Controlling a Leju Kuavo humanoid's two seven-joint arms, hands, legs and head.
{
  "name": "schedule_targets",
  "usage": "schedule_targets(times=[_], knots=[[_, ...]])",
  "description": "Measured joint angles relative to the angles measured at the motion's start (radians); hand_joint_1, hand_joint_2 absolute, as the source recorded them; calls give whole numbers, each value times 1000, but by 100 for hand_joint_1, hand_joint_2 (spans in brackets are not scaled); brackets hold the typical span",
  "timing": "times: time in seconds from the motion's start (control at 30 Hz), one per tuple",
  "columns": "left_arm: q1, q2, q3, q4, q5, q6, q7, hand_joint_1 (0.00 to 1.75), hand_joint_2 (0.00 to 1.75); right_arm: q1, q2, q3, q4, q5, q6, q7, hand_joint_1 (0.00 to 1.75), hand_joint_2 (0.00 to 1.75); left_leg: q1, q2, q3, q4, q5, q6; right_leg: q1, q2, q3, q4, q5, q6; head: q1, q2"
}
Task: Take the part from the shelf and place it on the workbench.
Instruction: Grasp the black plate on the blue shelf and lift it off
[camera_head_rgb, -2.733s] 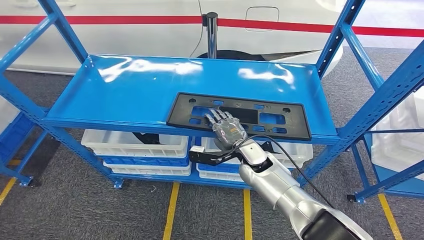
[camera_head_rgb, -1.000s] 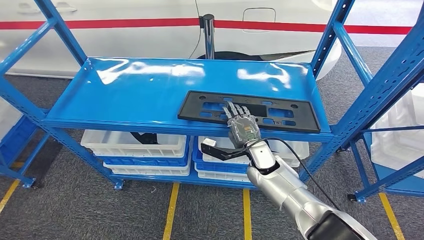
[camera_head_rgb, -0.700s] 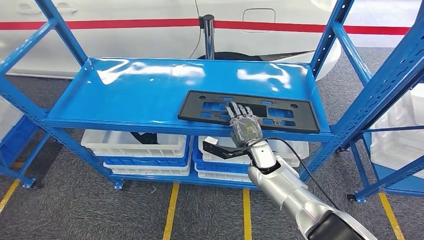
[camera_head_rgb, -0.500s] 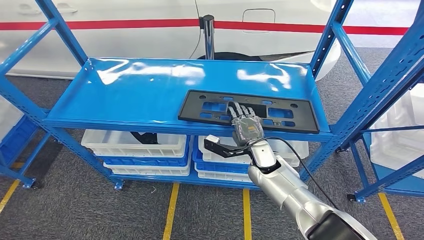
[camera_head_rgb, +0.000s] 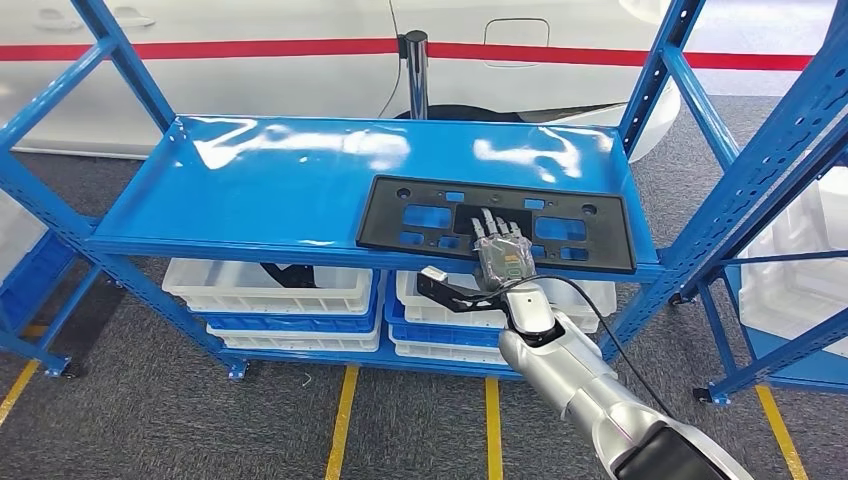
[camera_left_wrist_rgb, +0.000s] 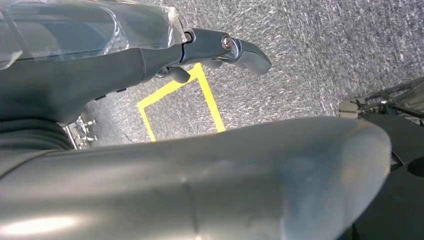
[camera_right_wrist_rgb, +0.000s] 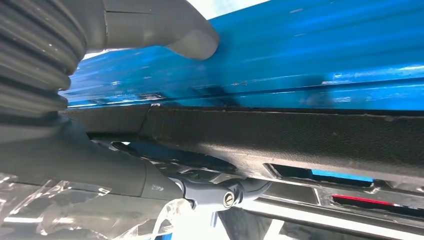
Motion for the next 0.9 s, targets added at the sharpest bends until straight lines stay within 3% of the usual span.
schedule_targets(times=[0.37, 0.5, 0.9], knots=[[0, 0, 0, 0, -5, -2, -9, 0, 0, 0, 1, -15, -3, 2, 11, 10, 175, 175, 1, 0, 2, 0, 0, 0, 1, 0, 0, 0, 0, -1, 0, 0], [0, 0, 0, 0, -6, 0, -29, 0, 175, -2, 2, -19, -7, 4, 11, 10, 175, 175, 1, 1, 2, -1, 1, -1, 1, 1, 1, 0, 1, -3, 0, 0], [0, 0, 1, 0, -9, 21, -48, 0, 175, -1, 0, -24, -34, 31, 8, 6, 175, 175, 2, 2, 2, -1, 3, -2, 1, 1, 0, 0, 3, -4, 0, 0]])
